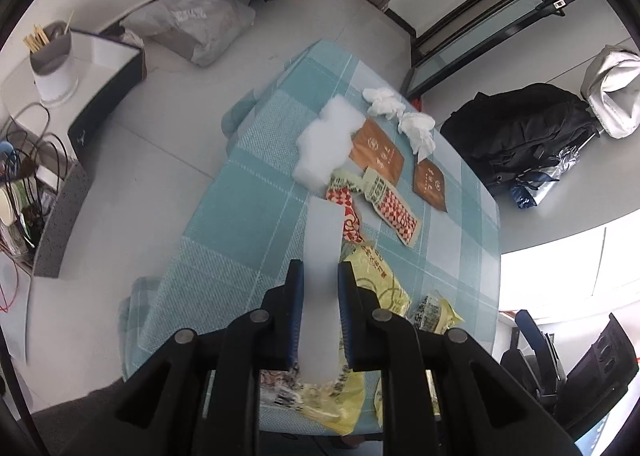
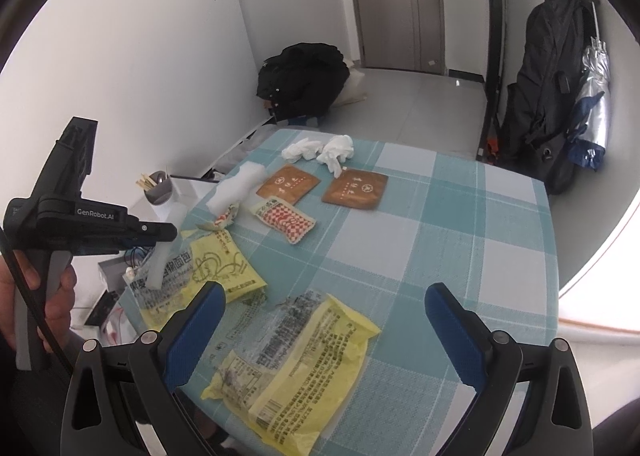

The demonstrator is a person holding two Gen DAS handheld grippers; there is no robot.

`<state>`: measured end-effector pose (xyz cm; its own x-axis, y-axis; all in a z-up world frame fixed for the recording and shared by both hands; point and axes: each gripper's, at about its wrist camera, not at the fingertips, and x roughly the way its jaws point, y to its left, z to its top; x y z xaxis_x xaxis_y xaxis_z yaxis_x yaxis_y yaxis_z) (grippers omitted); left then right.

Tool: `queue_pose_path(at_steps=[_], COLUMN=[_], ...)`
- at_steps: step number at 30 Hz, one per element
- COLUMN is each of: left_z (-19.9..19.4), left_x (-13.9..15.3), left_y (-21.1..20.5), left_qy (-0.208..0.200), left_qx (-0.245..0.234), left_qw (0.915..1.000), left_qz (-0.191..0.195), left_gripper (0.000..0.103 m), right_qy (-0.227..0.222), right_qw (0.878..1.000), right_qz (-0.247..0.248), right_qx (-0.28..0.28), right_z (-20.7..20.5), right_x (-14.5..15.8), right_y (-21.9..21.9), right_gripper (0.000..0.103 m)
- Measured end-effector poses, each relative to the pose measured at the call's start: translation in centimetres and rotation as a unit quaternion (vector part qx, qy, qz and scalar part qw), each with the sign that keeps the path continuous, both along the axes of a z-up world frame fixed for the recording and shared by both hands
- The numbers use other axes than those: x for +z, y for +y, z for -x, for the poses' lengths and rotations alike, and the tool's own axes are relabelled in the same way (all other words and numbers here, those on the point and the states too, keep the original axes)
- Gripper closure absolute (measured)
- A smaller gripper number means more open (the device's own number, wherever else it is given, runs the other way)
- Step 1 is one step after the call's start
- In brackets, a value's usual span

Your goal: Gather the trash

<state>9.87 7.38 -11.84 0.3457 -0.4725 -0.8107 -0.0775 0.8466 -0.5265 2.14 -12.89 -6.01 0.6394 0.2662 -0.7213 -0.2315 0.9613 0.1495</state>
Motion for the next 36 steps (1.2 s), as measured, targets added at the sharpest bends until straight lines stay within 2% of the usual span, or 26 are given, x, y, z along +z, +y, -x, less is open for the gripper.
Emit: queue_pose_path(at_steps=[3,7,8,9,12,13,14,15,16,17,20,28,29,30,31,32,34,35,36], left_z=[0.1,0.5,0.5,0.6,0.4,0.4,0.4,0.4,0.5,0.7,0.7,-0.4,-0.4,-0.3,-0.2,0.0,-0.1,0.0,0.0], left_x=[-1.2,-1.9,-1.9,-1.8,-1.8,-1.8,-1.6,-1.3,-0.7,-0.4,0.2,-0.8,-0.8,-0.8,-0.7,-0.7,-0.8,-0.9,-0.9], left_y=[-0.3,-0.9,-1.2,-1.5,-1.9,-1.9,-1.7,-1.6,-1.7,-1.6,-2.0,-3.8,-4.1,-4.3,-4.3,-4.5,-4.6,-4.5,-4.4], left_qy=[0.021,0.046,0.049,0.05,0.064,0.066,0.065,0.06,0.045,0.036,0.012,0.002,-0.003,-0.001,-0.004,-0.006,-0.008,-0.006,-0.005], left_qx=[-0.004,-0.02,-0.027,-0.033,-0.038,-0.037,-0.036,-0.035,-0.034,-0.034,-0.038,-0.061,-0.064,-0.071,-0.077,-0.084,-0.091,-0.091,-0.089], left_qw=[0.9998,0.9981,0.9979,0.9979,0.9971,0.9969,0.997,0.997,0.9969,0.9965,0.9941,0.9831,0.9817,0.9803,0.9772,0.9748,0.9734,0.9753,0.9769], left_qz=[0.004,0.034,0.031,0.024,-0.017,-0.019,-0.022,-0.033,-0.055,-0.068,-0.101,-0.173,-0.179,-0.184,-0.198,-0.207,-0.21,-0.201,-0.194], left_gripper=[0.091,0.091,0.091,0.087,0.083,0.082,0.075,0.062,0.053,0.038,0.035,0.037,0.045,0.058,0.064,0.075,0.082,0.09,0.091], right_qy=[-0.001,-0.003,-0.004,-0.004,-0.005,-0.006,-0.006,-0.008,-0.009,-0.01,-0.015,-0.019,-0.015,-0.011,-0.008,-0.007,-0.007,-0.008,-0.008], right_qw=[1.0,1.0,1.0,1.0,1.0,1.0,1.0,1.0,1.0,1.0,1.0,1.0,1.0,1.0,1.0,1.0,1.0,1.0,1.0], right_qz=[0.002,0.003,0.003,0.003,0.001,-0.001,-0.001,-0.002,-0.002,-0.001,0.003,0.0,-0.006,-0.01,-0.012,-0.013,-0.012,-0.011,-0.01], right_qx=[0.005,0.005,0.004,0.003,-0.001,-0.002,-0.002,-0.002,-0.001,-0.001,0.005,0.013,0.012,0.01,0.008,0.006,0.005,0.006,0.006], right_z=[0.1,0.2,0.2,0.3,0.4,0.5,0.5,0.5,0.6,0.7,0.8,1.0,1.0,1.0,0.9,0.9,0.9,0.9,1.0], right_x=[0.0,0.1,0.2,0.2,0.3,0.4,0.4,0.5,0.5,0.6,0.7,0.8,0.7,0.7,0.6,0.5,0.5,0.5,0.5], right_y=[0.4,0.4,0.3,0.2,-0.1,-0.2,-0.3,-0.3,-0.3,-0.3,0.0,0.2,0.1,-0.1,-0.2,-0.3,-0.4,-0.4,-0.3], right_gripper=[0.002,0.002,0.002,0.002,0.002,0.002,0.002,0.002,0.002,0.002,0.002,0.002,0.002,0.002,0.002,0.002,0.002,0.002,0.002])
